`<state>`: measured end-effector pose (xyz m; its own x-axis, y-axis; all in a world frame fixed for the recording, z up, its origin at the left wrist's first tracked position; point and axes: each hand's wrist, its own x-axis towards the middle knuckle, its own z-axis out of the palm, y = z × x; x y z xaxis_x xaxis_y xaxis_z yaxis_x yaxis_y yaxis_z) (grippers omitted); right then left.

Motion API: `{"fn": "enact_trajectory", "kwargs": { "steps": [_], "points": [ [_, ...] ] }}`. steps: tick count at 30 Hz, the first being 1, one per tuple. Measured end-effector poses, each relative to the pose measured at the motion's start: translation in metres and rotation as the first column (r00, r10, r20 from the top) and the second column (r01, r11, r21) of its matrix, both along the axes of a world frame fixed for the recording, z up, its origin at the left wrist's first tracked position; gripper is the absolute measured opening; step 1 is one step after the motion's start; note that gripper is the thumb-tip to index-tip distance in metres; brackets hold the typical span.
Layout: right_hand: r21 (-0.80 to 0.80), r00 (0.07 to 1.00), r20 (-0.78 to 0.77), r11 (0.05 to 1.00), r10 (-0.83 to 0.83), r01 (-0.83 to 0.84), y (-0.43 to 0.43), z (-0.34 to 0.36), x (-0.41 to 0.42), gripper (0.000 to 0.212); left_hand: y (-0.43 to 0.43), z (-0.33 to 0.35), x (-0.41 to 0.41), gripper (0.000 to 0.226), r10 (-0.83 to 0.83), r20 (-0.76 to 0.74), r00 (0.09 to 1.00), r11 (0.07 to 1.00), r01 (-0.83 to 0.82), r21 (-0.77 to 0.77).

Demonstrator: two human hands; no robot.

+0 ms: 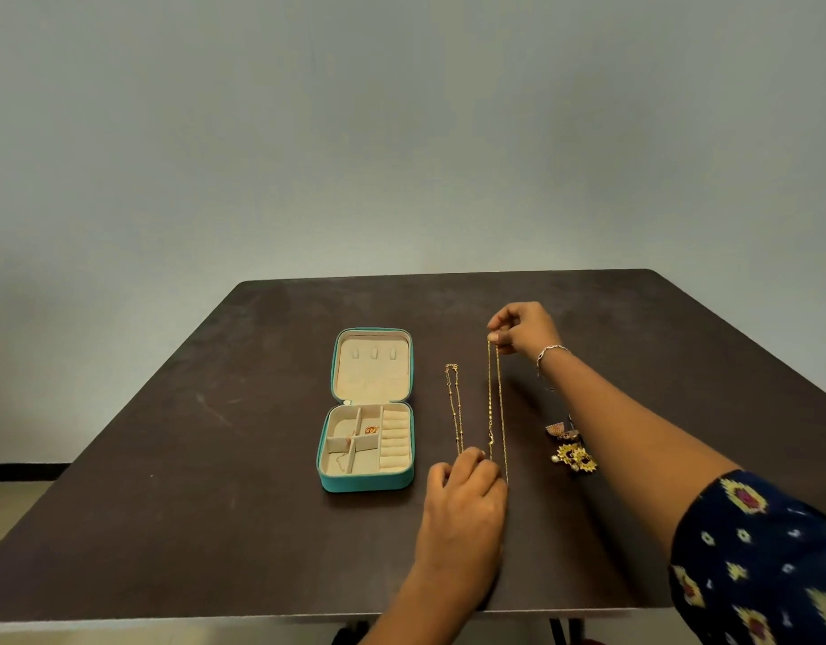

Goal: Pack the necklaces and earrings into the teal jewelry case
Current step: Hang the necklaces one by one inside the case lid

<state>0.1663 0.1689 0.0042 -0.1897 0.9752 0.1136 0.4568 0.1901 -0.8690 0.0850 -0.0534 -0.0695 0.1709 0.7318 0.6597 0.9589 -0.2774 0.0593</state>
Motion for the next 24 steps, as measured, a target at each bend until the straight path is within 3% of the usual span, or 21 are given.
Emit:
{"fn": "enact_trajectory", "kwargs": {
  "steps": [6,13,24],
  "points": [
    [0.015,0.991,0.131,0.999,0.04,-0.043,0.0,-0.019,-0.011,0.027,0.002,-0.003,0.001,0.016,0.013,-0.034,0.999,1.0,-0.013,-0.003],
    [0.058,0.953,0.295,0.995,0.065,-0.086,0.003,-0.026,-0.019,0.009,0.003,-0.005,0.002,0.016,0.01,-0.035,0.999,1.0,-0.011,-0.01],
    [0.013,0.925,0.361,0.992,0.116,-0.129,-0.004,-0.025,-0.019,0.009,0.004,-0.008,0.0,0.006,0.001,-0.067,0.998,0.999,-0.005,-0.048]
  ]
}}
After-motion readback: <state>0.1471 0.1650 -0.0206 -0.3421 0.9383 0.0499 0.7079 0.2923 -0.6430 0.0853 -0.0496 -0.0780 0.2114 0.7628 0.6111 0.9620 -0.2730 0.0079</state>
